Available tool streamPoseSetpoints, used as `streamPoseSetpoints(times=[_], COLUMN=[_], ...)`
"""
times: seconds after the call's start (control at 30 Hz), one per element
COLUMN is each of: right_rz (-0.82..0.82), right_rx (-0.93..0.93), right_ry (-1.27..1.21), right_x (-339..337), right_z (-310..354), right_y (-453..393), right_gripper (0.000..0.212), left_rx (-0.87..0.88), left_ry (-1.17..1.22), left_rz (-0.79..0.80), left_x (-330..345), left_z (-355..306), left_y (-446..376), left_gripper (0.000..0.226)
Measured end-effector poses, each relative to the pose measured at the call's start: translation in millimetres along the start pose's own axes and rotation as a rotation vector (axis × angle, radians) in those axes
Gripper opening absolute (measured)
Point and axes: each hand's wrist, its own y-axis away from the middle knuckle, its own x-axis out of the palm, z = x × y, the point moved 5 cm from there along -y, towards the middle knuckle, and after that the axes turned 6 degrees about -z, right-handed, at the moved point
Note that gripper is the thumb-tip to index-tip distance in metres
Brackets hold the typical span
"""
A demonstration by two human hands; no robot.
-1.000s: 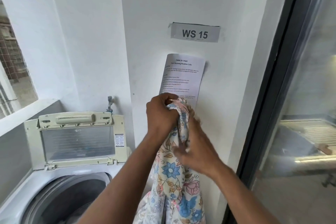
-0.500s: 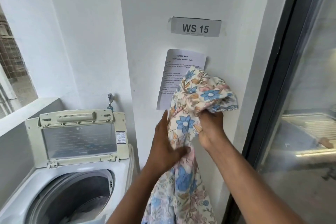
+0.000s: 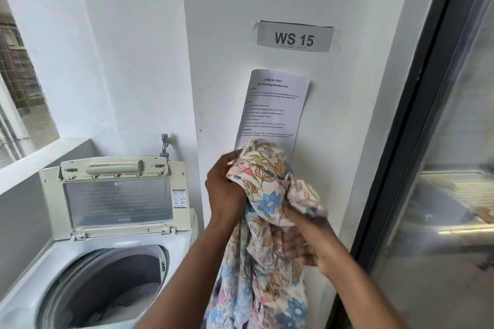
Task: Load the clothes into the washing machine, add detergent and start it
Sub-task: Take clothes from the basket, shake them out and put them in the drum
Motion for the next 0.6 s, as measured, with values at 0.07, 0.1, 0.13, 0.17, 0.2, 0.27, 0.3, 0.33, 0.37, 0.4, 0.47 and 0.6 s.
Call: streamPoseSetpoints(times=[0.07,0.1,0.13,0.17,0.2,0.27,0.3,0.33,0.37,0.4,0.47,0.6], right_rz=[-0.314,-0.479,-0.57,-0.541,-0.419,-0.218,-0.188,-0.192,-0.21,-0.245,-0.335,-0.425], right_rx=[-0.303,-0.48,-0.649,-0.748,-0.782,-0.743,-0.742,-0.744,-0.726,-0.703,-0.646,-0.531], right_ry=[0.242,0.32,0.339,0.334,0.316,0.362,0.381,0.349,0.274,0.168,0.01,-0.165], right_x=[-15.2,-20.9,-21.4,-16.5,-7.7,12.4,20.3,25.1,27.0,26.9,22.9,14.1], right_z=[-1.4,5.7,13.4,19.8,24.3,29.0,32.9,33.6,33.5,34.4,34.8,43.9], right_y=[-6.4,-2.7,3.3,6.1,3.4,-4.0,-3.8,-6.5,-9.2,-10.5,-15.7,-24.7], right_gripper=[0.055,0.049,0.047,0.061,0.087,0.125,0.128,0.121,0.108,0.091,0.067,0.058], left_rx=[0.046,0.067,0.08,0.088,0.093,0.108,0.126,0.153,0.181,0.204,0.235,0.206], left_ry=[0.0,-0.01,-0.018,-0.02,-0.016,-0.011,-0.014,-0.017,-0.023,-0.025,-0.017,-0.018], left_rz=[0.007,0.013,0.021,0.033,0.053,0.103,0.132,0.167,0.209,0.258,0.355,0.476], left_x=[4.1,6.5,9.7,13.5,18.1,31.2,38.1,45.0,50.9,56.3,61.5,44.5], left_z=[-12.1,-17.7,-22.4,-26.2,-30.3,-38.5,-42.4,-46.4,-49.9,-51.2,-52.6,-39.1], left_y=[-5.5,-7.8,-9.7,-11.2,-11.9,-10.1,-7.9,-4.3,-0.6,2.6,7.3,10.2], left_gripper=[0.037,0.036,0.035,0.034,0.035,0.038,0.039,0.042,0.046,0.051,0.061,0.082])
